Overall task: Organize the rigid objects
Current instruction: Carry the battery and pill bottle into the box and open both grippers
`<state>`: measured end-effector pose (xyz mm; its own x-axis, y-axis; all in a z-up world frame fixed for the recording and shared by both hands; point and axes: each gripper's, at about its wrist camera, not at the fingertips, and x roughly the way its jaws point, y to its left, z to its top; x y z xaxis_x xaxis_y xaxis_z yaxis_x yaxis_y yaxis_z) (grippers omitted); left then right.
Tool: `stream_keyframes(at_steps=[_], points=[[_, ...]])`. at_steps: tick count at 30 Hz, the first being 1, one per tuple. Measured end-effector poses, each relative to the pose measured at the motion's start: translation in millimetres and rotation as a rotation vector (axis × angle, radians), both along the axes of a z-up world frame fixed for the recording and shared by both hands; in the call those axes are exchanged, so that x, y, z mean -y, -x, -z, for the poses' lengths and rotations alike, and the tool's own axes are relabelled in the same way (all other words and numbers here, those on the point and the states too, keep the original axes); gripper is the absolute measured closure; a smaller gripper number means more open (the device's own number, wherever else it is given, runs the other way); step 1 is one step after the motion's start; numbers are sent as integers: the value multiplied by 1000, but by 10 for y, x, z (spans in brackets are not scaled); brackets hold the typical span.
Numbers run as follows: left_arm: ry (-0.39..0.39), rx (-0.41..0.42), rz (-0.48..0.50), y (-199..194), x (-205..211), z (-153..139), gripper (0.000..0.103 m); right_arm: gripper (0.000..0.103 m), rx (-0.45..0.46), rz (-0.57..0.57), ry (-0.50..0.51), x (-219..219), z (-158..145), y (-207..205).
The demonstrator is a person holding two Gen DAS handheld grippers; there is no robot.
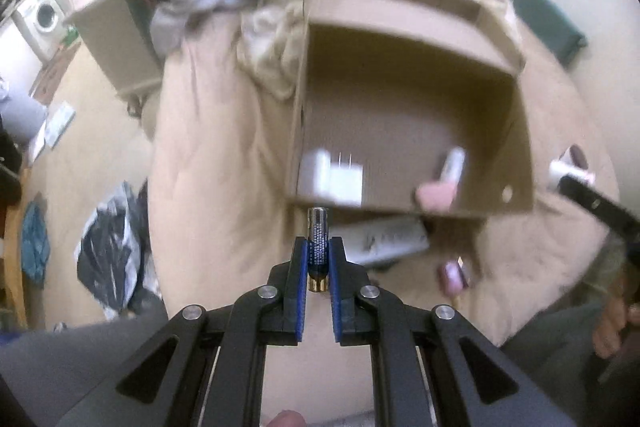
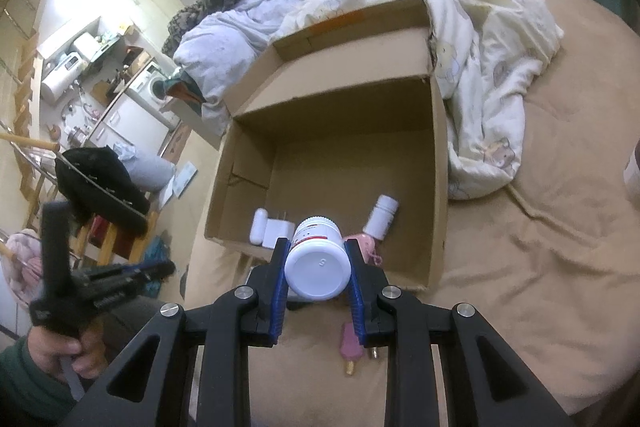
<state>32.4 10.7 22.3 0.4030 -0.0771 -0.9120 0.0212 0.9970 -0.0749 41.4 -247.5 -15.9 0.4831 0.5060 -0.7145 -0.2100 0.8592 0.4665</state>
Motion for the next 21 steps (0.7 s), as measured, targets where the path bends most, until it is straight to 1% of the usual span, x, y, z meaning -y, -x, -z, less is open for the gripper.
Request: stream_keyframes(at_steps=[3,6,10,14,17,21], points=[[-6,43,12,-100,11,-109,94,75,-2,1,17,-35,3,-71],[-12,58,33,-176,58,-69,94,75,-6,-8,44,-84,21,-162],[-12,36,52,-322,134,127,94,75,-21,-9,69,-126,70,-271],[-27,23,78,-524,261,234,94,75,-24,-13,93,-196,114,-381],[-50,28,93,-670,351,310,94,75,-36,-19,111,-259,188,-509],[-49,20,105,-844,451,442,94,75,-70,-27,135,-344,330,-651]])
